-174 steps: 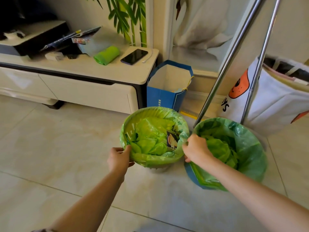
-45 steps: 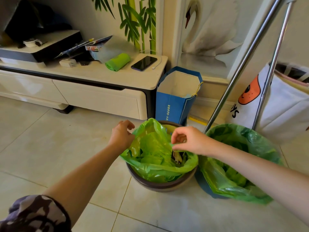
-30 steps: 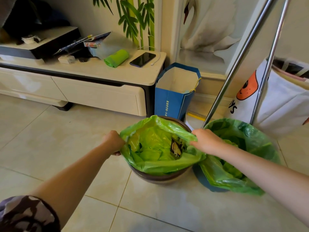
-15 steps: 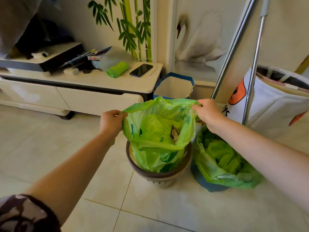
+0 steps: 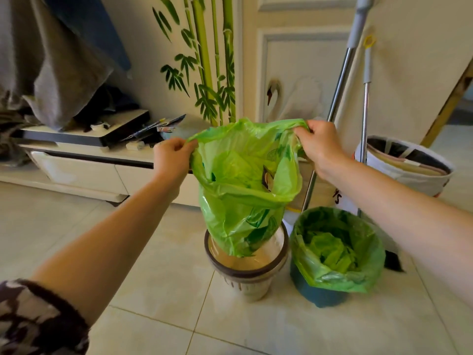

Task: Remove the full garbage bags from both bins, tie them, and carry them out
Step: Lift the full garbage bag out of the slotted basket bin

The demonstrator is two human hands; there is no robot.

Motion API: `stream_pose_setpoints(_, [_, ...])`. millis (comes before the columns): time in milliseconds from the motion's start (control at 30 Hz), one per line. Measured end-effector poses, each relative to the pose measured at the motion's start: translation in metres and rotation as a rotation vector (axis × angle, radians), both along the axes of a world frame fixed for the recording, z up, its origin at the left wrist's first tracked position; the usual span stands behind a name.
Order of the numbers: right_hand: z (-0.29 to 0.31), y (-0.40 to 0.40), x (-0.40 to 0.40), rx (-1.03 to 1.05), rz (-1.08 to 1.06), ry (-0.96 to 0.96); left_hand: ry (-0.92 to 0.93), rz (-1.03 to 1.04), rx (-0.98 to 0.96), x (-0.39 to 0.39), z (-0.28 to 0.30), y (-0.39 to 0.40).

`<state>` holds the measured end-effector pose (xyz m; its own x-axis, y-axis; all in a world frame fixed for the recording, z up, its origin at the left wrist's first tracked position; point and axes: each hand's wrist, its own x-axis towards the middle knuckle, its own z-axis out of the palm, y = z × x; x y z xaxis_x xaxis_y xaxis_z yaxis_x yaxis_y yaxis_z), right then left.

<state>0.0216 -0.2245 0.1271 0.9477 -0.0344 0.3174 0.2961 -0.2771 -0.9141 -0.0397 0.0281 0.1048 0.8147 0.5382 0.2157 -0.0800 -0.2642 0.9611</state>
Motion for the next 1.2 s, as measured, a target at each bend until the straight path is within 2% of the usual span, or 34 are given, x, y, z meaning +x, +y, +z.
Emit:
stream_pose_setpoints(133, [0.028, -0.005, -0.019, 0.017, -0.021, -0.084, -0.076, -0.017, 0.024, -0.024, 0.03, -0.009])
stream_pose_setpoints(300, [0.041, -0.015, -0.045, -0.069, -0.001, -0.13, -0.086, -0.061, 0.064, -0.055, 0.045, -0.024])
stream_pose_setpoints(533, [0.04, -0.029, -0.089, -0.154, 0.27, -0.043, -0.001, -0.203, 0.062, -0.091, 0.032, -0.042])
stream_pose_setpoints(633, [0.035, -0.034, -0.102, -0.215, 0.306, -0.012, 0.045, -0.226, 0.051, -0.105, 0.02, -0.047])
stream_pose_setpoints(800, [0.013, -0.039, -0.117, -0.378, 0.318, 0.067, 0.186, -0.271, -0.004, -0.118, -0.007, -0.049])
stream_pose_setpoints(1100, [-0.074, -0.041, -0.123, -0.782, 0.448, 0.33, 0.496, -0.344, 0.227, -0.118, -0.095, -0.037])
stream_pose_setpoints(1200, [-0.104, -0.036, -0.116, -0.868, 0.475, 0.379, 0.595, -0.338, 0.208, -0.11, -0.122, -0.026])
